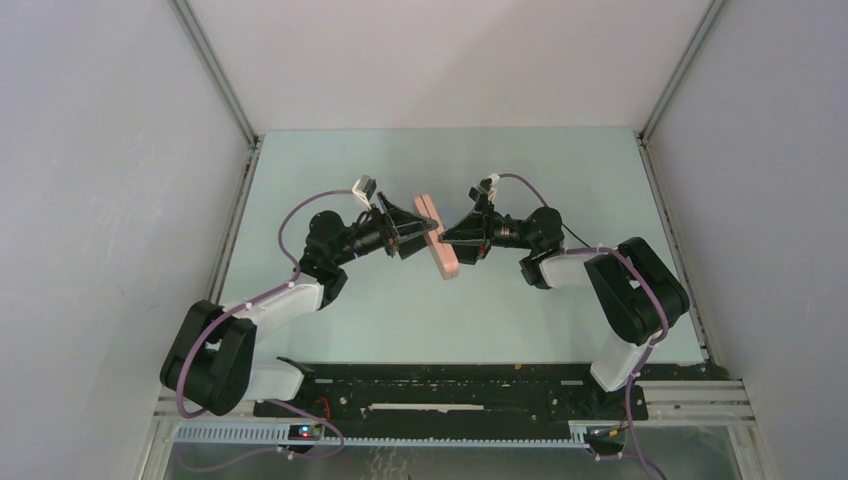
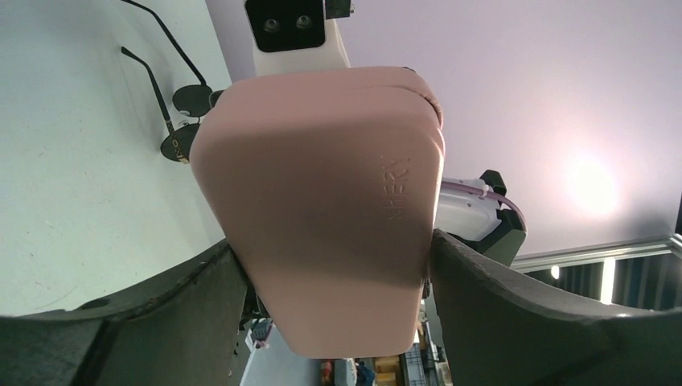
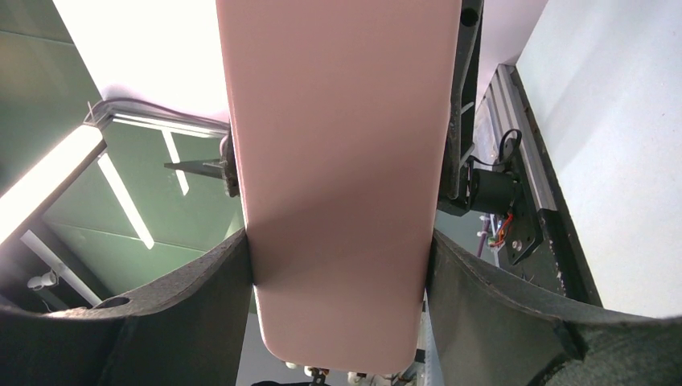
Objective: Organize the sunglasses
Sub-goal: Open the sunglasses case.
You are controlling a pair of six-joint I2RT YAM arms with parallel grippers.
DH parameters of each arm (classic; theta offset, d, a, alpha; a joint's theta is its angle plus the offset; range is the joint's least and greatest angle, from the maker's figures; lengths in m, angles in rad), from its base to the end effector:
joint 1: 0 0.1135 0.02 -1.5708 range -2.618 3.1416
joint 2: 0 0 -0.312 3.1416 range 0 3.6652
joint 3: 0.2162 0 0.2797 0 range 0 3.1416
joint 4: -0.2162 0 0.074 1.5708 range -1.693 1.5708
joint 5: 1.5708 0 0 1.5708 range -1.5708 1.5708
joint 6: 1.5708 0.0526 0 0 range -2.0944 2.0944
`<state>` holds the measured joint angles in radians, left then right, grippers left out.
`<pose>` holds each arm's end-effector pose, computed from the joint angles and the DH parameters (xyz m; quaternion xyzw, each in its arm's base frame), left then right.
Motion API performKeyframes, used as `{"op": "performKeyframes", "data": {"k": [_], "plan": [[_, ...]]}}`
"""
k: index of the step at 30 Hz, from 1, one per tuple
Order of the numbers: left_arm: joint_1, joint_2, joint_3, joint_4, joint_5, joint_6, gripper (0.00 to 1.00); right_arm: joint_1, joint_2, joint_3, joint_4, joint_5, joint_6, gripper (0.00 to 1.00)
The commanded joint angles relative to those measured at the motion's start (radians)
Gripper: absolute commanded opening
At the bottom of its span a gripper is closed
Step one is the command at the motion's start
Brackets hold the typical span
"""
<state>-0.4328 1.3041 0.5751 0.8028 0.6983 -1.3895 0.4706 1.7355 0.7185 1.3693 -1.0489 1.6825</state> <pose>0.2540 -0.1546 0.2857 -0.0718 0.6831 -0.6867 0.2380 0.3001 0.2038 0.2551 -0.0554 0.6410 0.7608 0.0845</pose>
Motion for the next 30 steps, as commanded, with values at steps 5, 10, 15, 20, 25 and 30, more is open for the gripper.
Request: {"op": "performKeyframes", "data": {"k": [5,10,15,20,25,30], "plan": [[-0.004,-0.032,-0.015,0.064,-0.005,-0.005,0.7,-0.01,0.002,-0.008,0.028,0.01,-0.001,0.18],[-0.004,-0.039,-0.015,0.065,-0.005,-0.004,0.35,-0.012,0.008,-0.014,0.032,0.019,0.011,0.17],[-0.004,-0.046,-0.019,0.07,-0.001,0.004,0.04,-0.018,0.041,-0.019,0.101,0.039,0.091,0.17],[-0.003,-0.069,-0.026,0.099,0.01,0.013,0.0,-0.024,0.071,-0.02,0.146,0.06,0.168,0.17],[0.013,-0.119,-0.029,0.116,0.029,0.041,0.0,-0.027,0.076,-0.022,0.147,0.084,0.237,0.16],[0.035,-0.155,-0.031,0.081,0.046,0.077,0.0,-0.026,0.098,-0.04,0.149,0.128,0.337,0.16]]}}
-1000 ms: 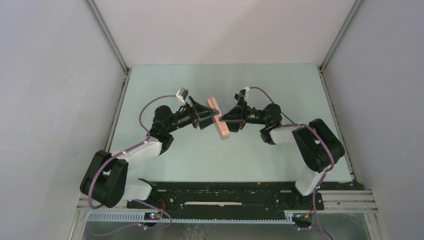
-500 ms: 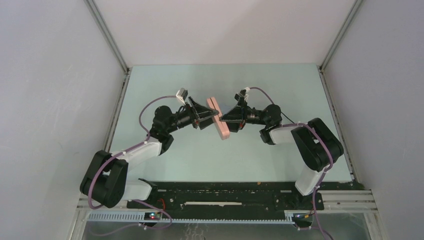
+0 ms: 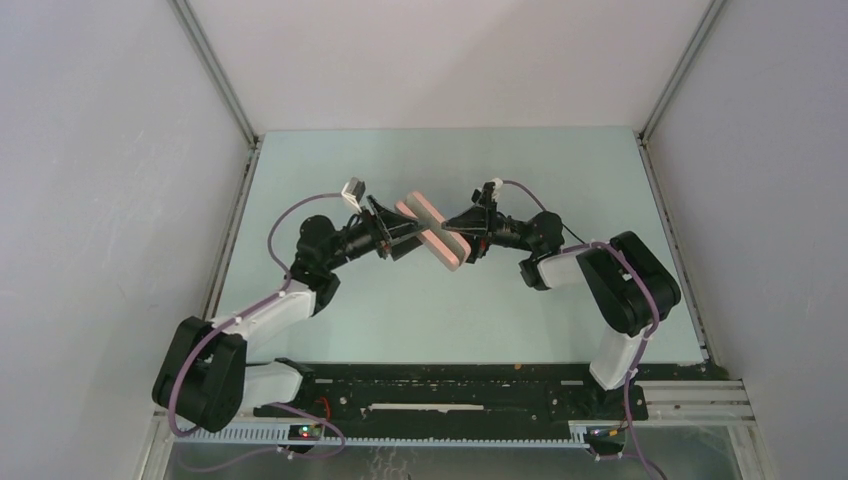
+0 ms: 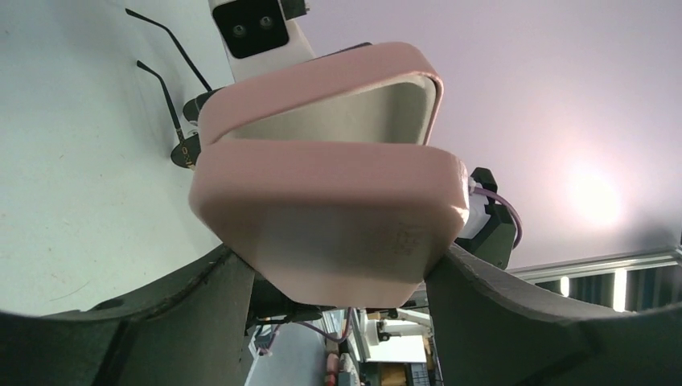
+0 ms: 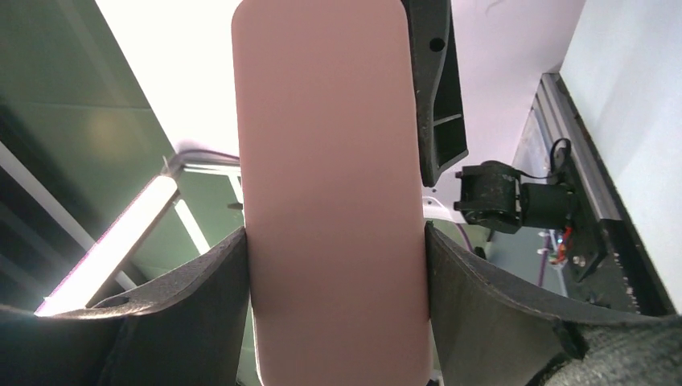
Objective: Organize the sunglasses
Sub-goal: Open the sunglasses case.
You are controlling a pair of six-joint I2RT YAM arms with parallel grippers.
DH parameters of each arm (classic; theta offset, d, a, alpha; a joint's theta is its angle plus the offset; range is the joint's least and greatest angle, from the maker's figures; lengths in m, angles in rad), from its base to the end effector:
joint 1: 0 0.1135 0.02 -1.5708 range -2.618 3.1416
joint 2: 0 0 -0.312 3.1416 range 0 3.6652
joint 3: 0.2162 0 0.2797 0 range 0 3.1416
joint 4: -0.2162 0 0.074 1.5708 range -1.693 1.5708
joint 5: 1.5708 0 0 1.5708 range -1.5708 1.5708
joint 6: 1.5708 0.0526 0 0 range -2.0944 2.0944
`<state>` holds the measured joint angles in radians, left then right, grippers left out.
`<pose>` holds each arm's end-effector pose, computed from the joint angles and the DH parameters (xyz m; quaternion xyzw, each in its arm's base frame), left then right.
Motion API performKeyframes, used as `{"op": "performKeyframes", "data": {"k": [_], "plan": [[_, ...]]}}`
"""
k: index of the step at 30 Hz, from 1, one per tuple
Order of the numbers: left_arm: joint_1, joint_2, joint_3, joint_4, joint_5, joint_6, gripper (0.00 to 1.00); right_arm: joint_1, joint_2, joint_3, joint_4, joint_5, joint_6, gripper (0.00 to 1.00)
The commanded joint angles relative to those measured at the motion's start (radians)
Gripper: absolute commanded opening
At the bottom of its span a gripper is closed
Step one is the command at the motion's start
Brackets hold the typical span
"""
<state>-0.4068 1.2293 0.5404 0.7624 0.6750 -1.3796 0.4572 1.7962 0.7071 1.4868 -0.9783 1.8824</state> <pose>0.2435 -0.1407 0.2886 -0.0858 0.6812 -0.6799 0.2578 0.3080 0.2002 0.2433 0.0233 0.6256 0.7784 0.0475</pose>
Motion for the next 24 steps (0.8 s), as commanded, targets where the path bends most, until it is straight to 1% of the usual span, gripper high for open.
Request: {"op": "performKeyframes", "data": {"k": [1,4,8,24], "plan": [[0.012,-0.083,0.005,0.121,0.076,0.075,0.0,-0.012,0.039,-0.034,0.032,0.065,0.155,0.15],[0.012,-0.094,0.008,0.123,0.097,0.091,0.0,-0.006,0.04,-0.048,0.033,0.093,0.202,0.12],[0.013,-0.114,0.015,0.123,0.124,0.108,0.0,0.0,0.037,-0.052,0.032,0.116,0.245,0.11],[0.014,-0.155,0.011,0.124,0.154,0.146,0.0,0.002,0.077,-0.06,0.033,0.131,0.33,0.13]]}}
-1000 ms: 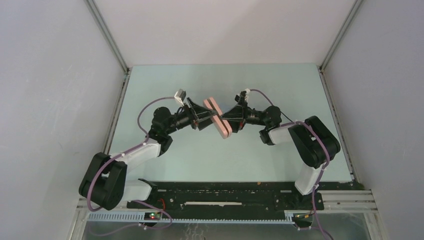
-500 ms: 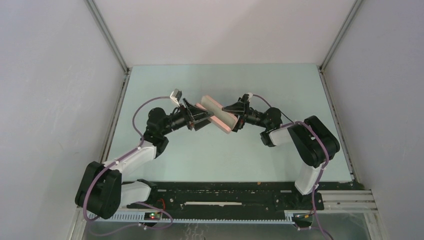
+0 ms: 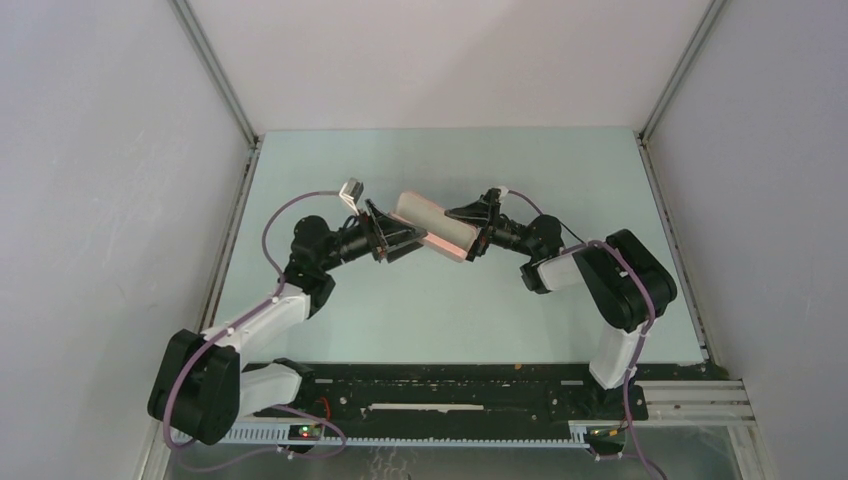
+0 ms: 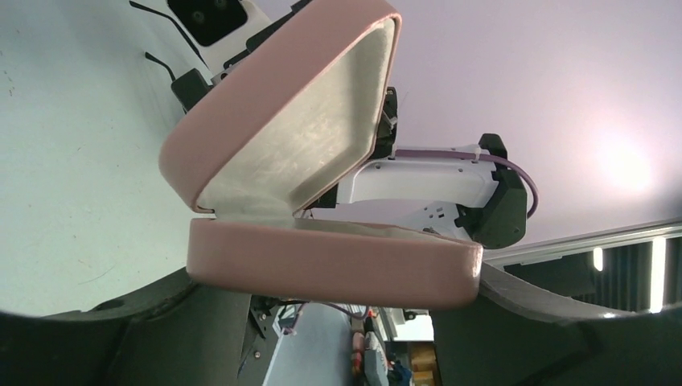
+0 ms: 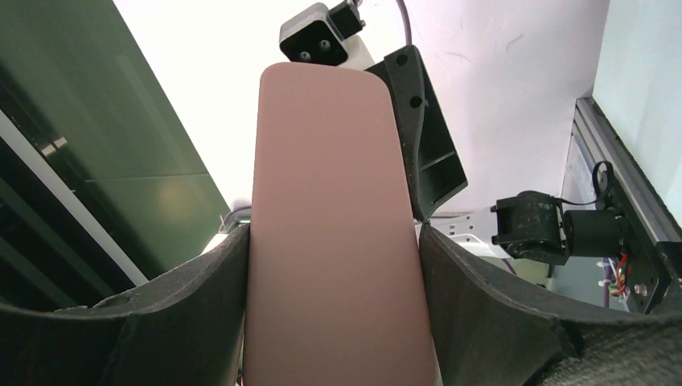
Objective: Organize the sunglasses
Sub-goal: Open the sunglasses case.
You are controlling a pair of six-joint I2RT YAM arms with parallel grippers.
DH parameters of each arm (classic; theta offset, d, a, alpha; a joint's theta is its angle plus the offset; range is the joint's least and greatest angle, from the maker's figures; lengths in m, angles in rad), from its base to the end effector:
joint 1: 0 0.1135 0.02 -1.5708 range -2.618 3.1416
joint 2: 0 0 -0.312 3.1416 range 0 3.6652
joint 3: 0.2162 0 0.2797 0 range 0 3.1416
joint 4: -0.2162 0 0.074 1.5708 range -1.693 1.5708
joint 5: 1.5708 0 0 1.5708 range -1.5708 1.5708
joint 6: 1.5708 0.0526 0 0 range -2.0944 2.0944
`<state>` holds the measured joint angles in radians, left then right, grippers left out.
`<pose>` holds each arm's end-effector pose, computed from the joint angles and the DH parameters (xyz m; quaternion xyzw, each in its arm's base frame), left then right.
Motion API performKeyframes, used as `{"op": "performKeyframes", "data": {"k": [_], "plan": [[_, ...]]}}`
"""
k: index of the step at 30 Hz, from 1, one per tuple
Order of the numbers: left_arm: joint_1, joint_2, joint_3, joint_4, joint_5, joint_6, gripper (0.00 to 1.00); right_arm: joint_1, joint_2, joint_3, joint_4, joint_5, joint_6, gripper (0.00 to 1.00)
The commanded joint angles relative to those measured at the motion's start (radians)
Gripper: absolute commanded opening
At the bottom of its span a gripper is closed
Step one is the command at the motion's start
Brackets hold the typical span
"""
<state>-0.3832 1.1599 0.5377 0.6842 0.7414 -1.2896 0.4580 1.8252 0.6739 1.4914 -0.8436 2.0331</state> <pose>0.2324 -0.1320 0.2961 -0.0422 0.6895 -0.6704 0.2710 0.3121 0.1977 0.2267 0.1373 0.6085 0.7815 0.0141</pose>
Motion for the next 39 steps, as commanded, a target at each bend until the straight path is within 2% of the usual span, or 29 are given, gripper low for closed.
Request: {"op": "performKeyframes", "data": {"k": [1,13,19,25,29,34,39], "plan": [[-0.01,-0.088,0.013,0.202,0.087,0.058,0.0,0.001,0.049,-0.03,0.027,-0.002,0.183,0.13],[-0.01,-0.102,0.005,0.201,0.092,0.071,0.0,-0.001,0.057,-0.043,0.029,0.0,0.202,0.14],[-0.01,-0.092,0.008,0.199,0.083,0.063,0.0,-0.01,0.025,-0.043,0.026,-0.01,0.137,0.07],[-0.01,-0.086,0.02,0.191,0.082,0.067,0.0,-0.012,-0.011,-0.041,0.026,-0.02,0.086,0.06],[-0.01,-0.073,0.024,0.176,0.087,0.073,0.0,-0.016,-0.035,-0.029,0.025,-0.035,0.058,0.15],[-0.01,-0.065,0.029,0.132,0.085,0.089,0.0,-0.023,-0.08,-0.017,-0.023,-0.068,-0.023,0.36],[-0.01,-0.073,0.041,0.067,0.087,0.12,0.0,-0.031,-0.185,-0.001,-0.285,-0.124,-0.237,0.45]]}}
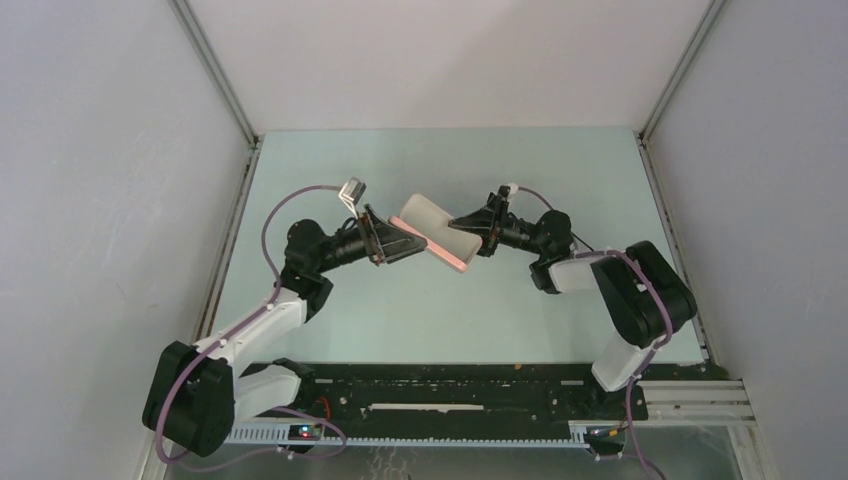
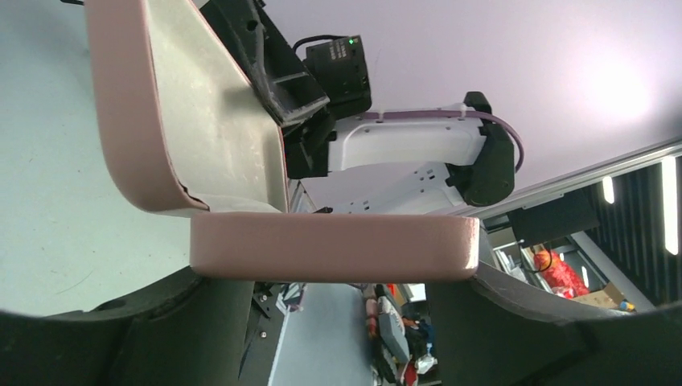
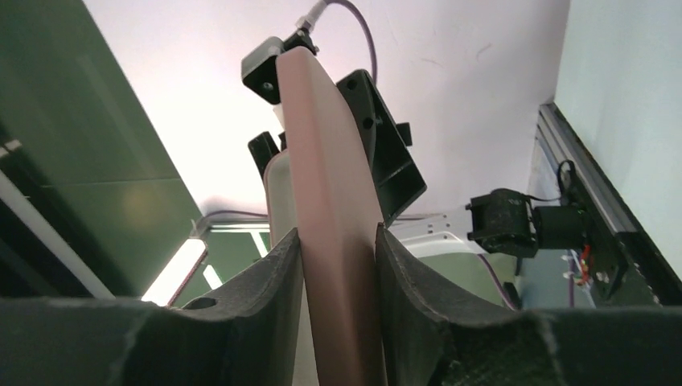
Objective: Organize the sunglasses
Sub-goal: Open the sunglasses case, then place the sunglasses case at the center of the board.
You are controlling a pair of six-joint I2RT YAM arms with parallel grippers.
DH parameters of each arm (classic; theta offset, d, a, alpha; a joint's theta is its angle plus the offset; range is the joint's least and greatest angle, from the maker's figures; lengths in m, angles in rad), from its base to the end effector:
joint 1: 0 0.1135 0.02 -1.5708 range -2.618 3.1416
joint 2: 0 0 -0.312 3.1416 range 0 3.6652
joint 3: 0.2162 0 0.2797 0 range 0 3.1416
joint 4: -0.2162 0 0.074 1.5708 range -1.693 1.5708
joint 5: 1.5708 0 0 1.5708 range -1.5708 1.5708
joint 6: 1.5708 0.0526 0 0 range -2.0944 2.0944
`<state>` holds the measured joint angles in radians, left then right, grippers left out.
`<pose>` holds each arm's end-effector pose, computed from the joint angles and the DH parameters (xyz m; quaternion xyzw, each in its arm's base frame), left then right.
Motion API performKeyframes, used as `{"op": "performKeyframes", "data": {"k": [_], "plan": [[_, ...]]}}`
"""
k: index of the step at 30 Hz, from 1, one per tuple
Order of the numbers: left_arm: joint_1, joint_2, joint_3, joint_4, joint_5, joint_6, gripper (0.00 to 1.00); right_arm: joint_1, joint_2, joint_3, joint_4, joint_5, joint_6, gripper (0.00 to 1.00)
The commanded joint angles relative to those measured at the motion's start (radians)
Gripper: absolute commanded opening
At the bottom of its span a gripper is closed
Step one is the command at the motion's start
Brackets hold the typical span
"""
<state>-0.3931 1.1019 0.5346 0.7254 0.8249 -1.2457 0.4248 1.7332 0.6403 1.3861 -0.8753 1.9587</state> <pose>0.2161 -0.1314 0.3129 0.0318 0.6675 -0.6869 0.2857 0.3045 0.1821 0.2375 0.1298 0.6249 0.7690 0.0343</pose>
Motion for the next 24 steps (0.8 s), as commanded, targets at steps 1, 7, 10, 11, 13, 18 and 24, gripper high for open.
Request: {"op": "performKeyframes", "data": {"k": [1,7,10,11,13,18,24], "plan": [[0.0,-0.018,0.047,0.019,0.004,0.083,0.0,0.002,-0.117,0.041,-0.253,-0.102,-0.231,0.45],[0.0,-0.02,0.067,-0.032,0.007,0.108,0.0,0.0,-0.239,0.106,-0.69,-0.115,-0.548,0.3],[-0.001,-0.019,0.072,-0.046,0.006,0.114,0.0,-0.001,-0.273,0.134,-0.828,-0.099,-0.653,0.18],[0.0,-0.019,0.075,-0.052,0.008,0.115,0.02,-0.001,-0.283,0.139,-0.864,-0.094,-0.674,0.13],[0.0,-0.019,0.087,-0.094,0.008,0.132,0.27,-0.001,-0.304,0.148,-0.918,-0.078,-0.721,0.04],[0.004,-0.039,0.145,-0.345,-0.031,0.253,0.83,0.004,-0.359,0.184,-1.13,0.011,-0.872,0.0],[0.007,-0.108,0.222,-0.589,-0.091,0.382,1.0,0.019,-0.399,0.203,-1.318,0.178,-0.985,0.0]]}}
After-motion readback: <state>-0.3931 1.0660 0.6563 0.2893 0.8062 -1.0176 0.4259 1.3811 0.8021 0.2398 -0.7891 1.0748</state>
